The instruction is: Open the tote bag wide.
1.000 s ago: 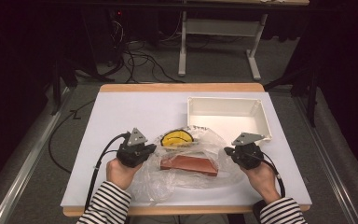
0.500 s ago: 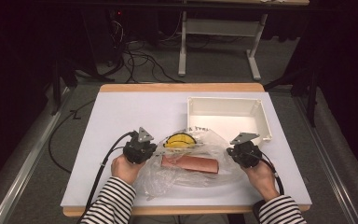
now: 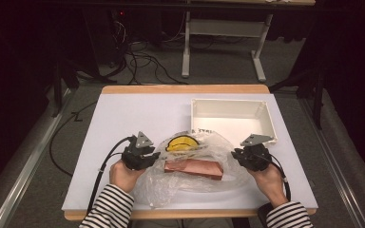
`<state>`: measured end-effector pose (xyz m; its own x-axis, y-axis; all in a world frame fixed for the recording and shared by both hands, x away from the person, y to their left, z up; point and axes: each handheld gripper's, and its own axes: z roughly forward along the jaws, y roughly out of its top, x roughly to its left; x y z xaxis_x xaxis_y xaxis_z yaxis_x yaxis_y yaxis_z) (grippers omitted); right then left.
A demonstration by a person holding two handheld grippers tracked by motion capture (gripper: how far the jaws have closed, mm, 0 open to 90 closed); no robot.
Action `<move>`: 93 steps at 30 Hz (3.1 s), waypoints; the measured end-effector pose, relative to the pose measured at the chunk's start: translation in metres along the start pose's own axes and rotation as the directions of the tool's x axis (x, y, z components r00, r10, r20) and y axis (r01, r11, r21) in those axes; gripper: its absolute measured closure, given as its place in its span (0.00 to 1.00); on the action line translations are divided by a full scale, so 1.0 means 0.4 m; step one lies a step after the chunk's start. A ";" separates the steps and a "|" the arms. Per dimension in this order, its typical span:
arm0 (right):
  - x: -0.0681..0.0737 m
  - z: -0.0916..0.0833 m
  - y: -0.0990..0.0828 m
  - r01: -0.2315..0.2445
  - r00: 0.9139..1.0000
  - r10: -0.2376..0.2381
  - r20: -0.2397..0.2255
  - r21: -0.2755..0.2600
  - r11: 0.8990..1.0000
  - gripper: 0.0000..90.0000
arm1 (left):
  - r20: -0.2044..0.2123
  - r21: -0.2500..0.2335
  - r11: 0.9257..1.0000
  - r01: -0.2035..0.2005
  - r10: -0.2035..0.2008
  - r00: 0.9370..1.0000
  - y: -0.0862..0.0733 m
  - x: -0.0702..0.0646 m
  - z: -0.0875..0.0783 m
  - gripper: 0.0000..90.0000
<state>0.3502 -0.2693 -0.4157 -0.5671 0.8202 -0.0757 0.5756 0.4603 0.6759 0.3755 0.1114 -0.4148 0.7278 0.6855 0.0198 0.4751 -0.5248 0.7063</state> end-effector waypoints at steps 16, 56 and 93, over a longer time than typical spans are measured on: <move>0.087 -0.057 0.013 0.069 0.974 -0.089 -0.206 -0.103 0.992 1.00 | 0.046 0.086 0.996 0.027 -0.031 0.998 -0.002 -0.007 0.059 0.97; 0.032 0.083 -0.005 0.044 0.996 -0.034 -0.080 0.138 0.989 1.00 | 0.030 0.003 0.997 0.071 -0.071 0.997 -0.015 0.014 0.006 0.75; 0.029 0.082 -0.009 0.058 0.996 -0.046 -0.076 0.169 0.984 1.00 | -0.027 0.236 0.972 -0.015 0.022 0.999 -0.054 -0.047 0.030 0.69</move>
<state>0.3609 -0.2501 -0.4431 -0.6358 0.7702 -0.0505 0.6330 0.5577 0.5368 0.3574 0.1039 -0.4389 0.7247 0.6869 0.0543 0.5672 -0.6395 0.5190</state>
